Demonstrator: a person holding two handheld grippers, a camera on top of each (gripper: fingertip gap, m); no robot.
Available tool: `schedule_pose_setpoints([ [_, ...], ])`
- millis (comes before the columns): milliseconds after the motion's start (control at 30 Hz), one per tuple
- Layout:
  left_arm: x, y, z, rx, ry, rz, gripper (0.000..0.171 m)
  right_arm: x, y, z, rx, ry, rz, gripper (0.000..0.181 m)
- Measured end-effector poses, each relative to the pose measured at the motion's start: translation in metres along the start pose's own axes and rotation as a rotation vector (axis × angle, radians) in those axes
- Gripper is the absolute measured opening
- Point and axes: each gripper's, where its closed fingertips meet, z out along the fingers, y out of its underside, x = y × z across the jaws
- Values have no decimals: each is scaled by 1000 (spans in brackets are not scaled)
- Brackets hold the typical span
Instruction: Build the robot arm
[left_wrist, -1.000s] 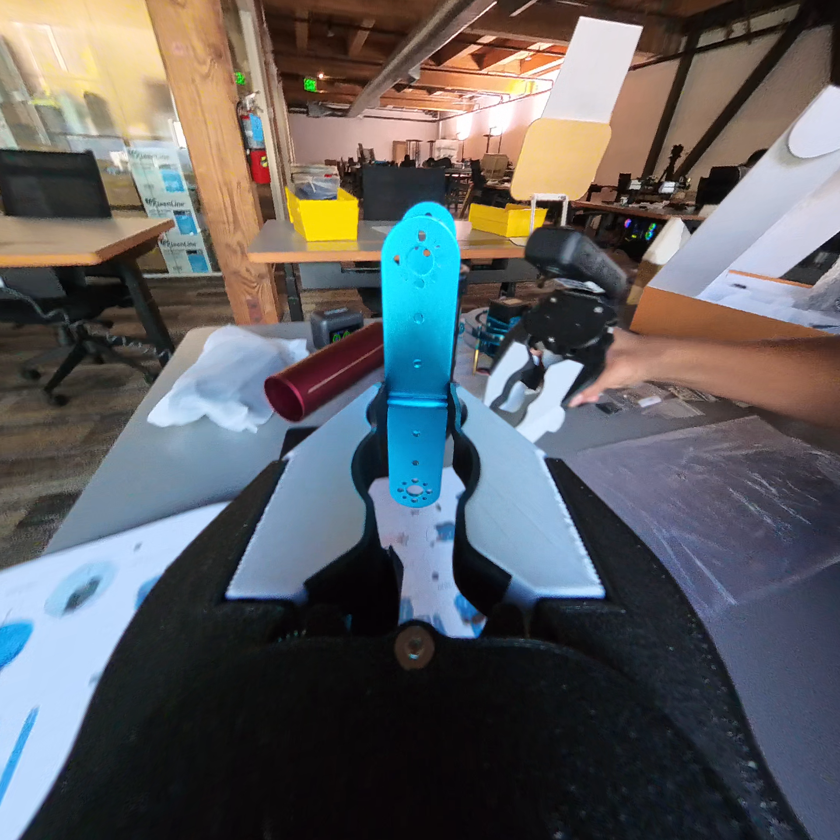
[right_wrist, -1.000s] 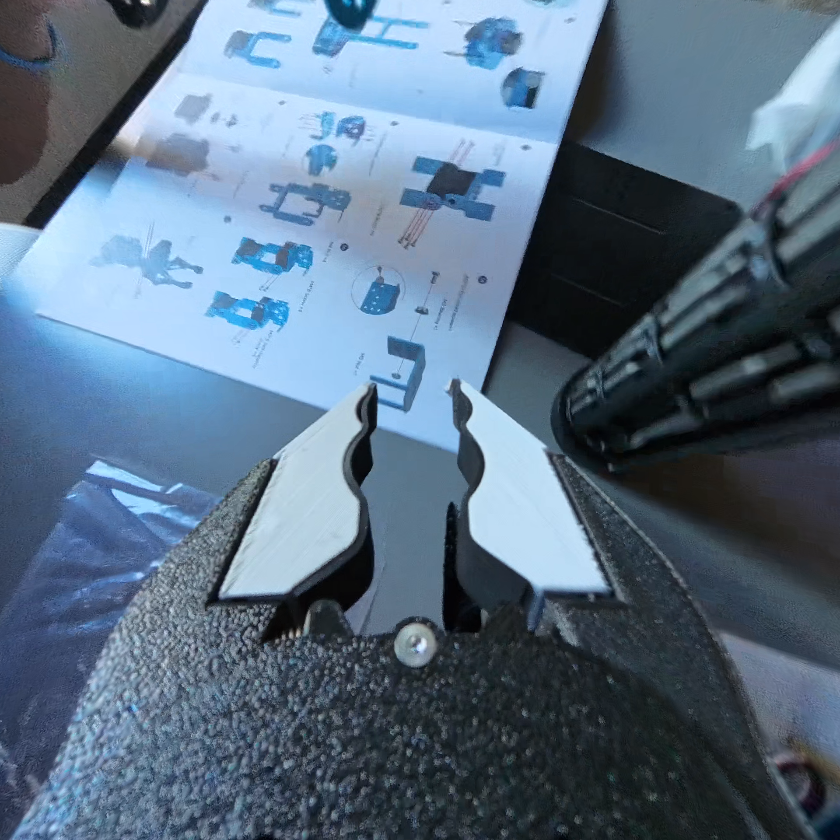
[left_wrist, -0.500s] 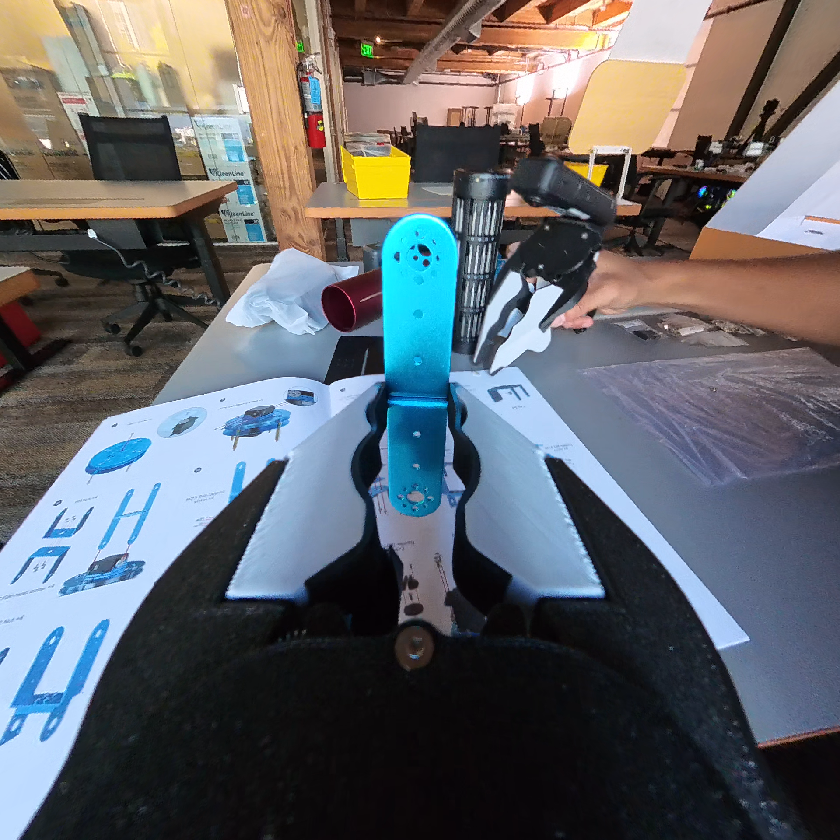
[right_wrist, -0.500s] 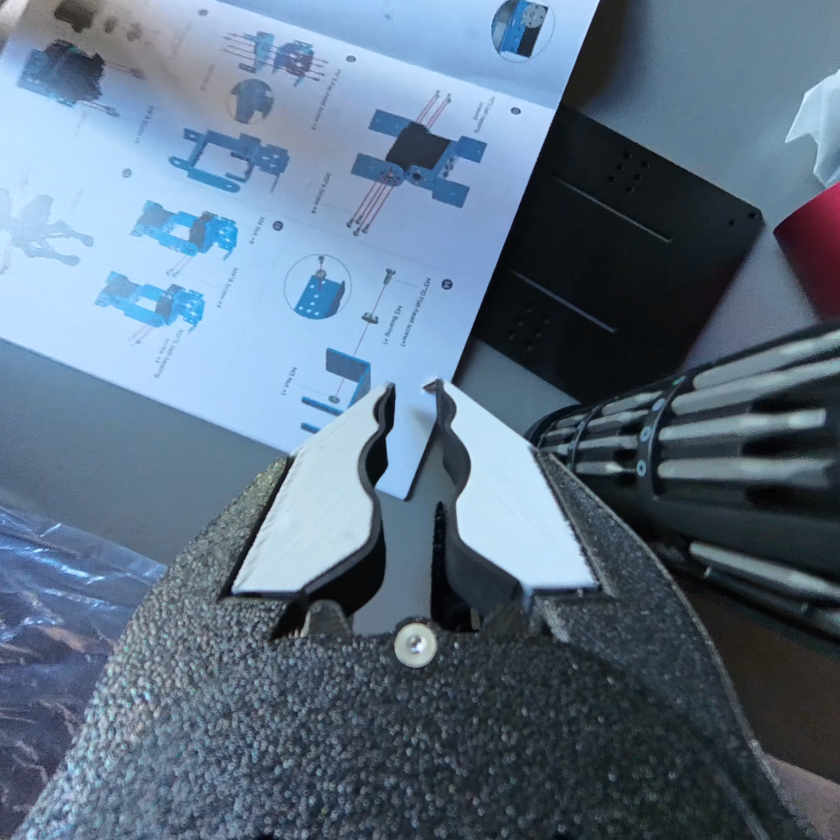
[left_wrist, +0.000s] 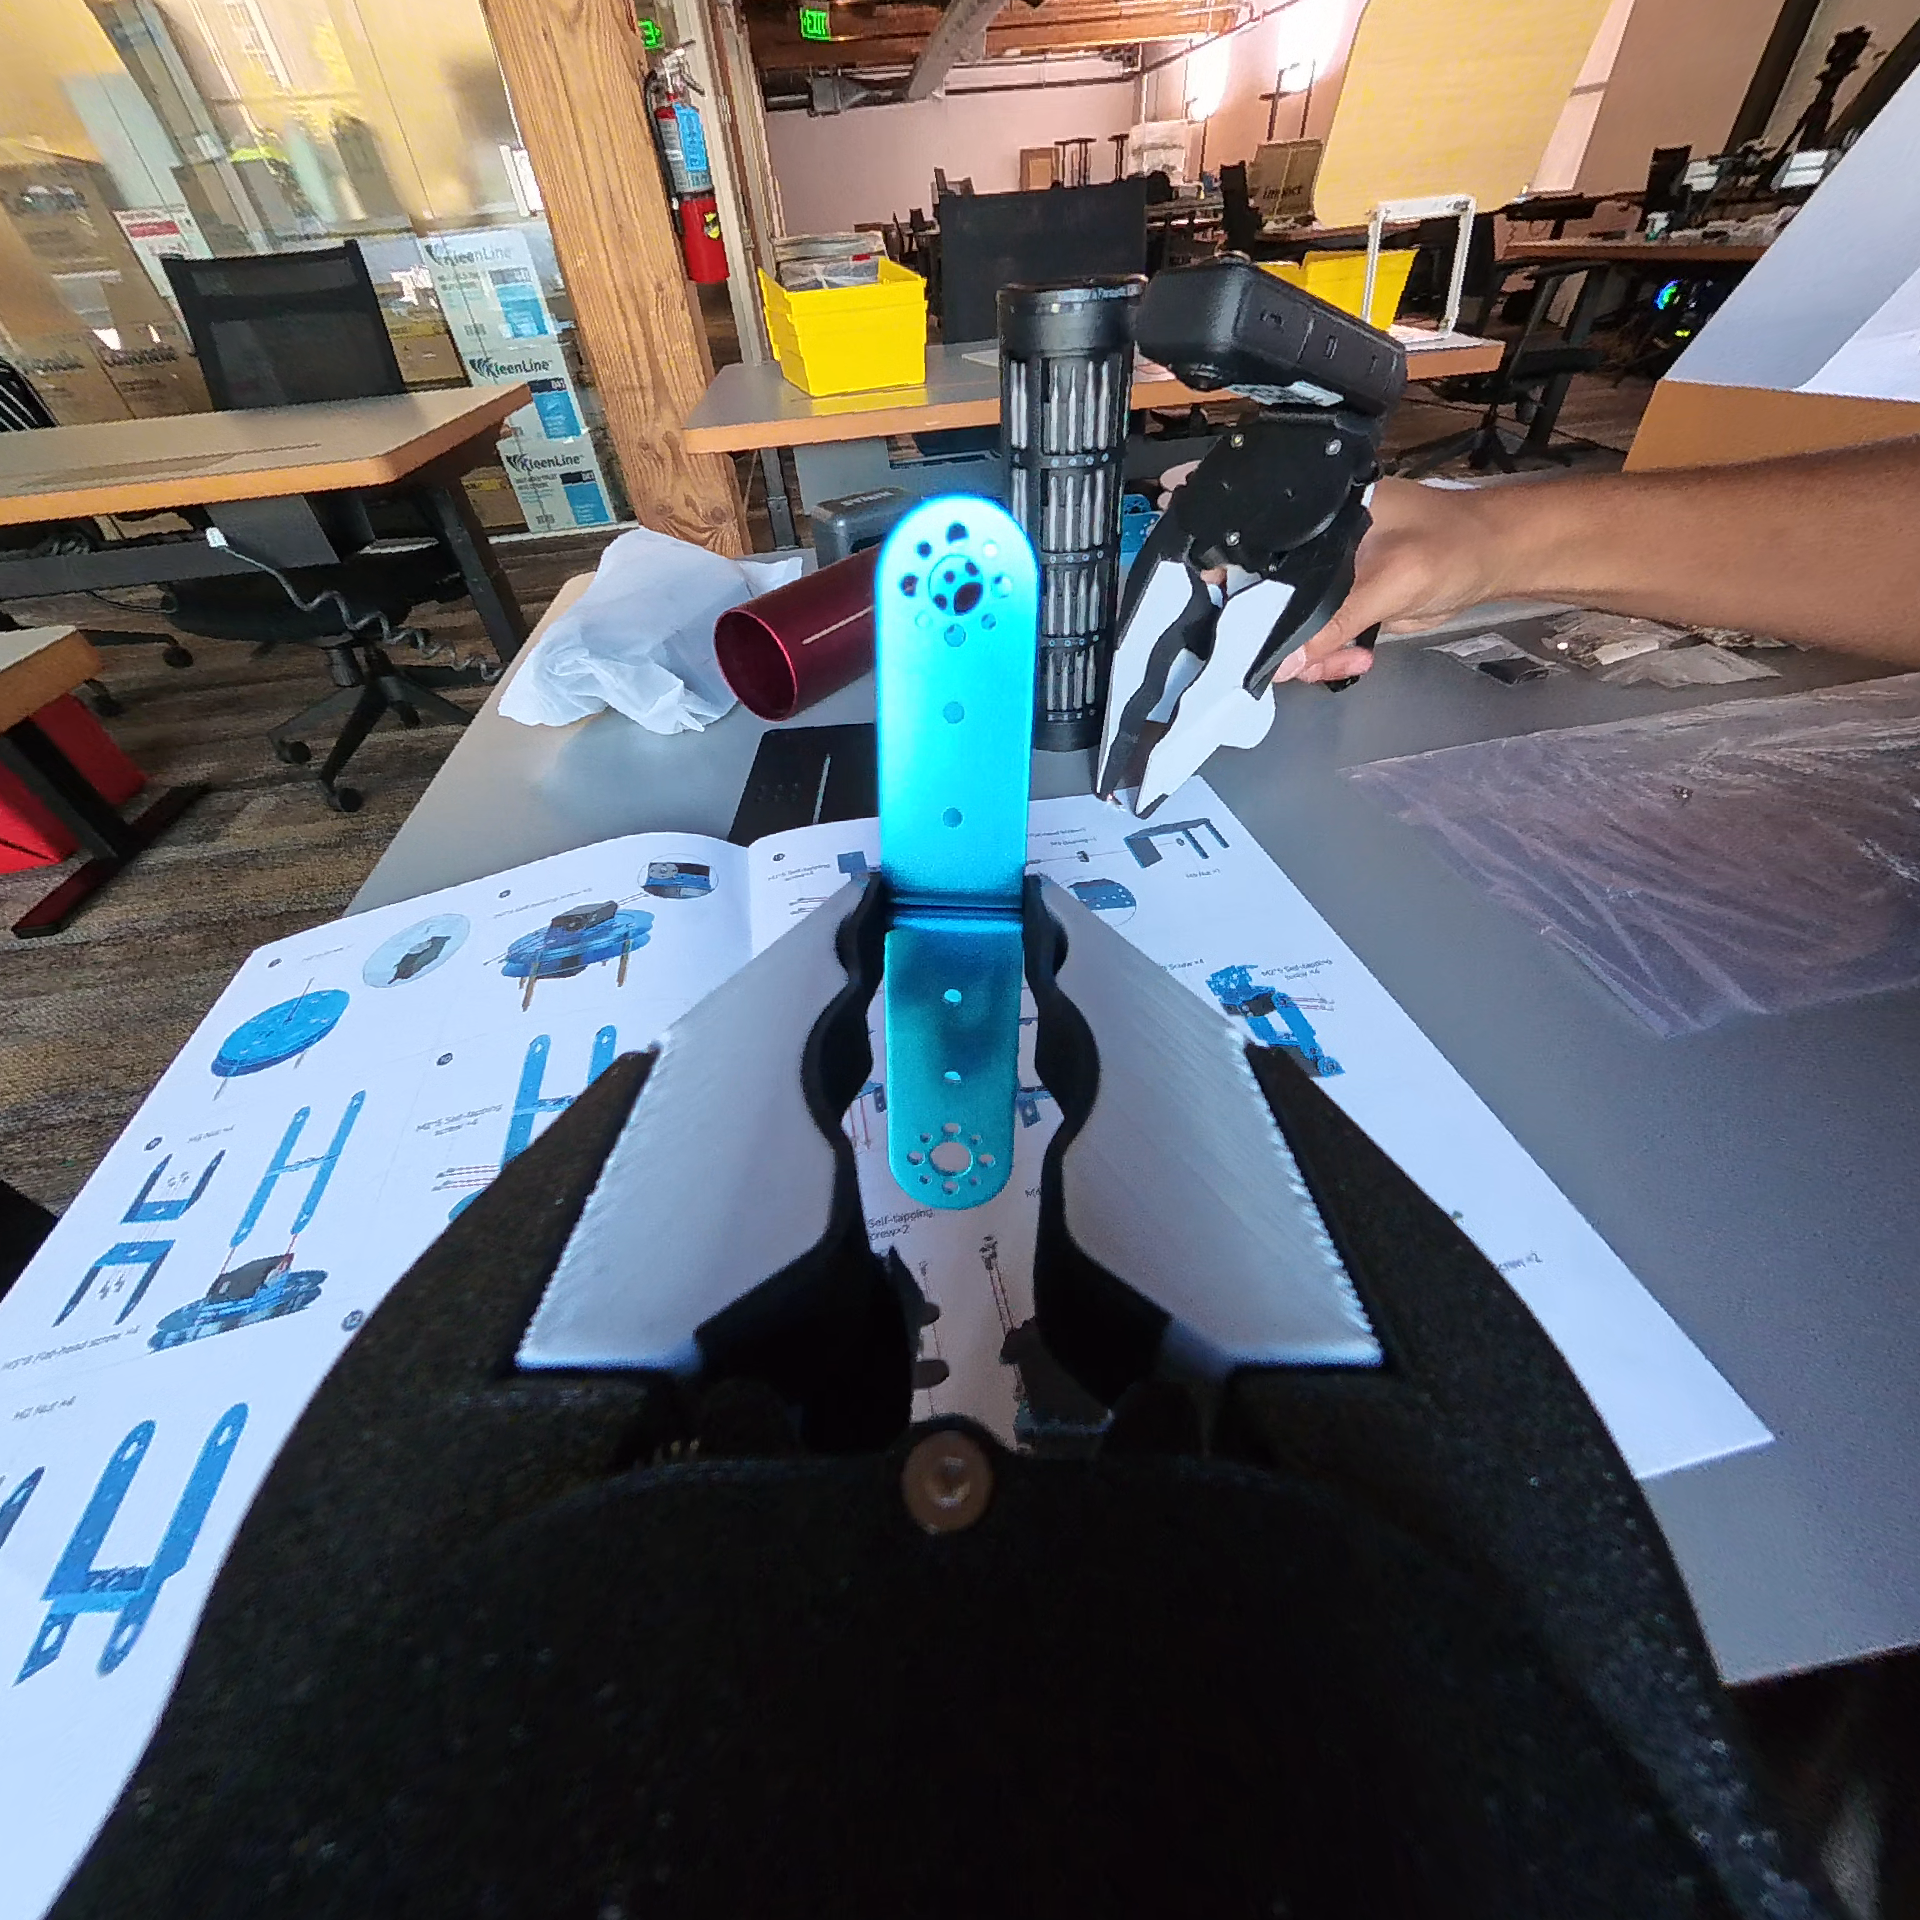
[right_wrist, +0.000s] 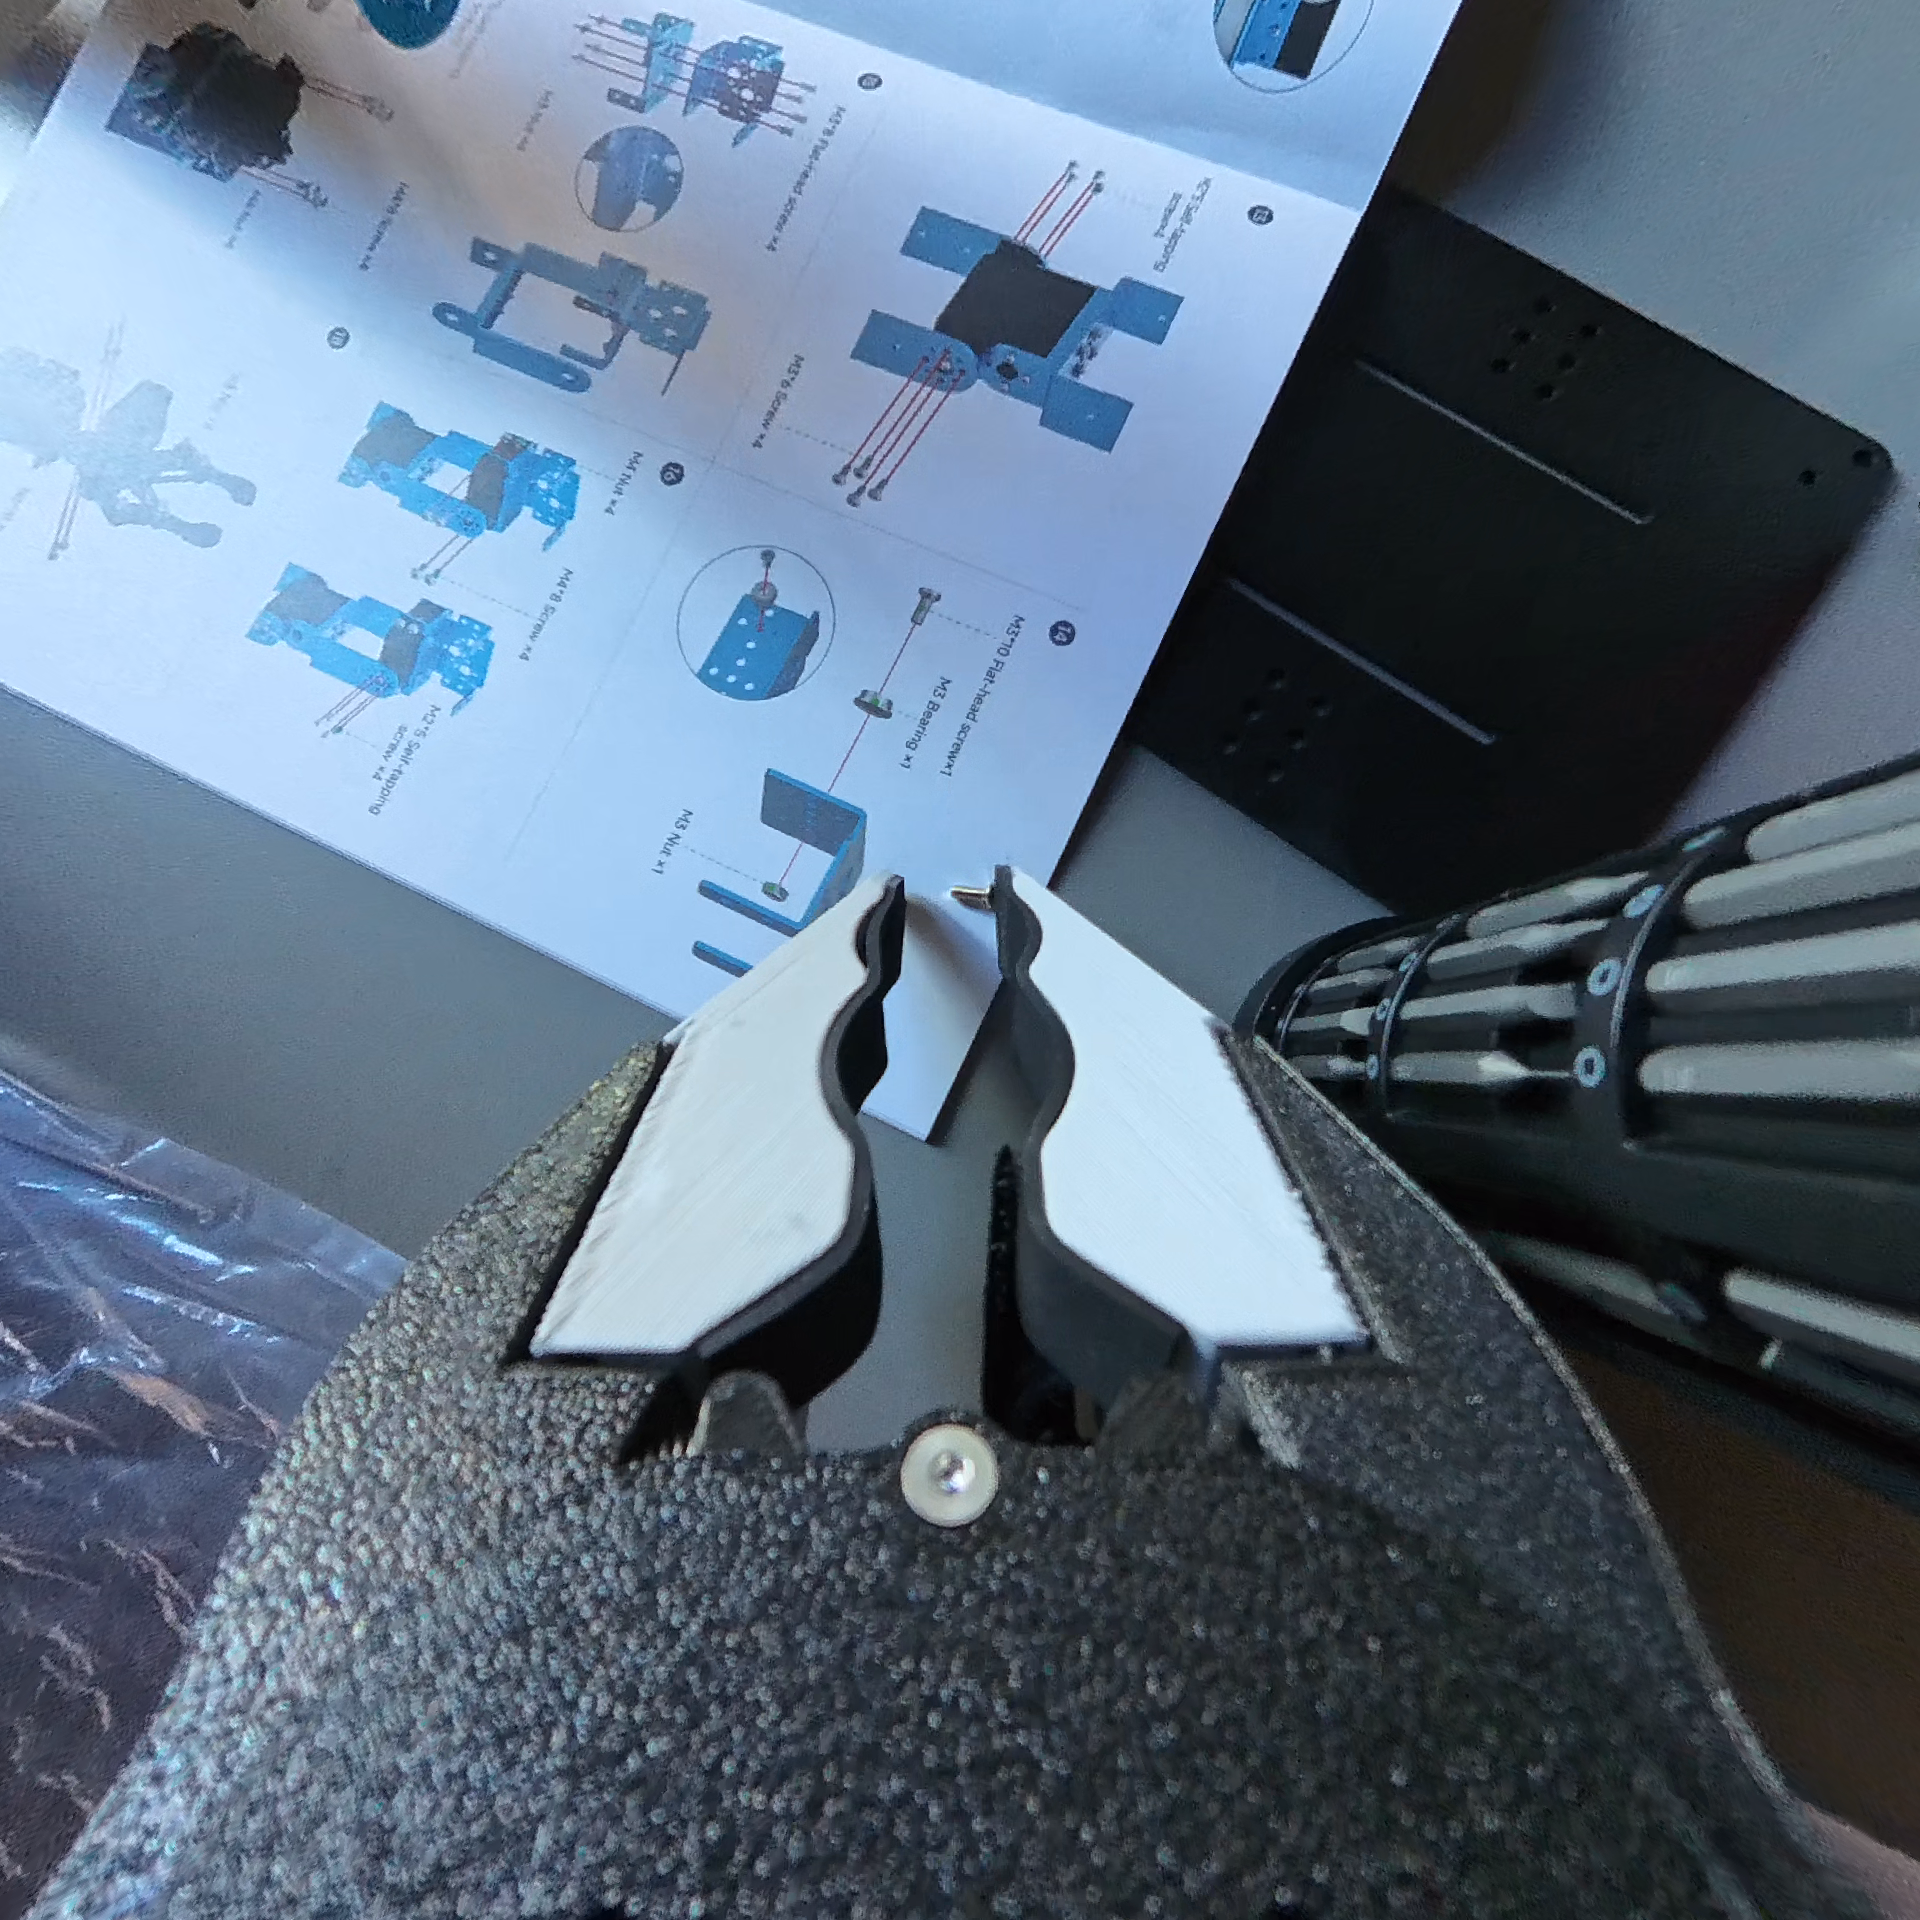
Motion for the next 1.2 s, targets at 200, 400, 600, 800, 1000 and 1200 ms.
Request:
schedule_pose_setpoints([
  [200,1,0,2,-3,-4,10,25,-1,1,-1,26,-19,-20,11],
  [400,3,-1,2,7,13,-18,25,0,4,-6,26,-25,-18,4],
  [600,3,1,5,13,24,-42,25,-3,5,-4,10,-28,-26,0],
  [800,8,4,8,-3,16,9,25,0,2,-5,6,-5,-52,4],
  [1000,12,3,8,-6,26,18,25,-2,3,-2,-18,-58,-44,0],
  [1200,10,5,7,-9,25,16,25,-2,0,-1,-20,-53,-62,3],
])
